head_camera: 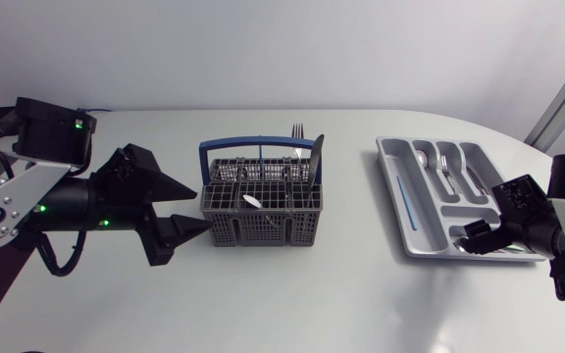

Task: Unload the cutlery basket into the drawer organizer.

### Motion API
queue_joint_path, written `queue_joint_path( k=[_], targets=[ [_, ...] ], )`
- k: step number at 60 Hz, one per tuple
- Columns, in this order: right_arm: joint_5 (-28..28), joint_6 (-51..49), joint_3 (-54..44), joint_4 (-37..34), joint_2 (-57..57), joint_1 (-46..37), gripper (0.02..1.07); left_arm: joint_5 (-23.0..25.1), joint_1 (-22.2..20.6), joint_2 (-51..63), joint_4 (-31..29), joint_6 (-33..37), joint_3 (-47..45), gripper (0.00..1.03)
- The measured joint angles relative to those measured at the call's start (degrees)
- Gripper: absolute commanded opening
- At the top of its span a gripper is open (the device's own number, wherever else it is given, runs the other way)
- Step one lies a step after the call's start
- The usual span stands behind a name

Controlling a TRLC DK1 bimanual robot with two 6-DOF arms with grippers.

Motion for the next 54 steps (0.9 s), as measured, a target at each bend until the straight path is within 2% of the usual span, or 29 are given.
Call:
queue_joint_path(
  k=[12,18,25,37,44,54],
  targets=[
    [-0.85,3.65,0.0,-6.86,-5.2,7.74,0.95,-1.49,-2.73,0.0,-1.49,4.72,4.07,0.81],
    [-1.97,5.84,0.0,-9.9,-8.15,13.81,0.95,-2.23,-4.35,0.0,-2.12,9.51,5.31,0.81],
    [-2.16,8.33,0.0,-11.96,-9.75,20.59,0.95,-5.44,-6.54,-0.02,-2.45,16.5,5.53,0.81],
    [-2.47,13.25,1.27,-15.15,-9.29,30.88,0.95,-11.65,-10.84,0.26,-2.23,27.87,5.88,0.81],
    [-4.79,16.28,3.63,-15.78,-7.26,34.73,0.95,-13.97,-12.11,2.16,-1.75,33.16,6.95,0.81],
    [-5.07,20.2,6.08,-14.62,-3.04,41.24,0.95,-16.87,-13.09,6.91,1.9,41.22,7.26,0.8]
  ],
)
